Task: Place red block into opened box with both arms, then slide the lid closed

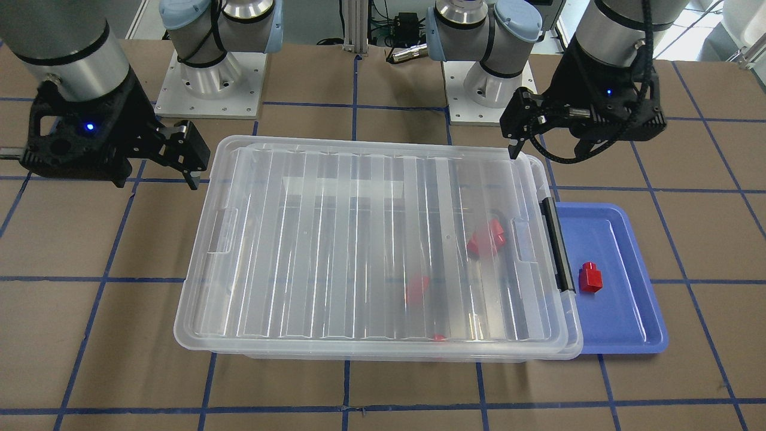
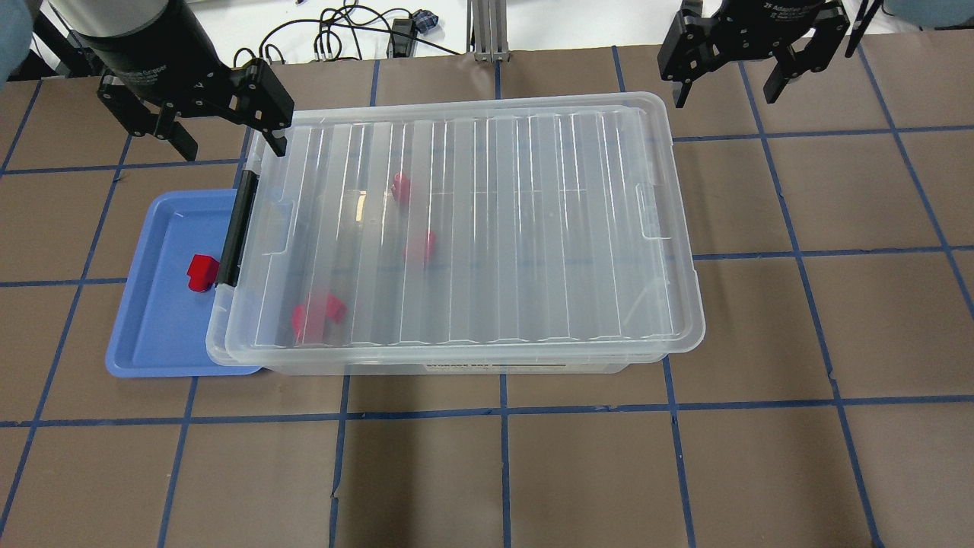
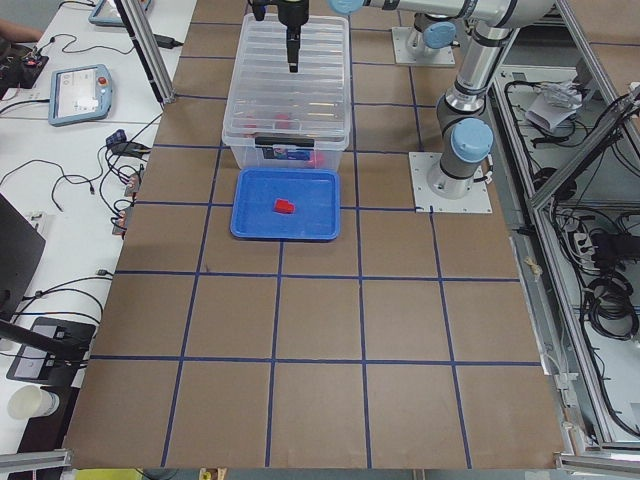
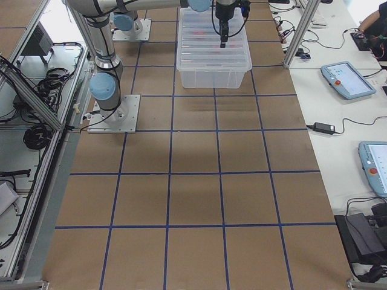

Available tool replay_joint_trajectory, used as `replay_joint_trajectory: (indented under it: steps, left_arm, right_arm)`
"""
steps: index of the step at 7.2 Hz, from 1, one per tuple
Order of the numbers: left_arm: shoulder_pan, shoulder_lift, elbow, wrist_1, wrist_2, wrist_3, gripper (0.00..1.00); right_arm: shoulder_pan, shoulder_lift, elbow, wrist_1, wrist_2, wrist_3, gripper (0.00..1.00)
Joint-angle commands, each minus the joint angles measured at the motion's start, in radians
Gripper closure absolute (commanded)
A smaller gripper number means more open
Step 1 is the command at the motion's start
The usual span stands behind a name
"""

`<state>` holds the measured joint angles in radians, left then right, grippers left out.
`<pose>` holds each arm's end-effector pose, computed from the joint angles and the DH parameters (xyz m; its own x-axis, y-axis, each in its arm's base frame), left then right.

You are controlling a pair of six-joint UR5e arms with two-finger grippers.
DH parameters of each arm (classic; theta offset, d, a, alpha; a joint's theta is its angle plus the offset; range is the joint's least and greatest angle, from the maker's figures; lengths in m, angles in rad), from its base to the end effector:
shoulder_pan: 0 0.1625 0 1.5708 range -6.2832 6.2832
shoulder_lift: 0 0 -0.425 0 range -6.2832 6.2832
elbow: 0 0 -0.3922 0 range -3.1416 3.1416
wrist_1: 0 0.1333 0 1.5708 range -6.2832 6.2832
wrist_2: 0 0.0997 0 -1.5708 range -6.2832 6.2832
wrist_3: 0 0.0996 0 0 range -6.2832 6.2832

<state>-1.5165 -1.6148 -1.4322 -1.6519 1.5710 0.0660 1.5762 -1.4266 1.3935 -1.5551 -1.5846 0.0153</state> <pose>-0.1054 -0.5167 0.5259 -0.9999 0.0117 -0.0011 0.0117 0.9998 -0.0134 0.1349 -0.5538 0.4982 -0.9999 0.0101 0.0135 0.0099 0.9998 -0.0176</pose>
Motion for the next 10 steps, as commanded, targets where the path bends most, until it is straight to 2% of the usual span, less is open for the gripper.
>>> replay_joint_trajectory:
  steps: [1,2,4,5,7,10]
  left_arm:
    - [0.074,-0.005,-0.008,0.004,0.003,0.09,0.0]
    - [0.126,-0.008,-0.017,0.006,0.003,0.194,0.0]
    - [0.261,-0.028,-0.052,0.027,0.001,0.362,0.0]
    - [0.332,-0.049,-0.098,0.099,0.001,0.473,0.0]
    - [0.447,-0.092,-0.237,0.301,-0.063,0.643,0.0]
    - [0.46,-0.166,-0.48,0.692,-0.071,0.731,0.0]
  right_arm:
    - [0.007,0.02,0.187,-0.147,-0.003,-0.003,0.0]
    - [0.007,0.011,0.316,-0.301,-0.018,-0.003,0.0]
    - [0.005,0.014,0.367,-0.364,-0.052,-0.005,0.0]
    - [0.005,0.02,0.366,-0.367,-0.057,-0.006,0.0]
    - [-0.008,0.026,0.36,-0.369,-0.057,-0.009,0.0]
    - [-0.085,0.02,0.368,-0.37,-0.058,-0.018,0.0]
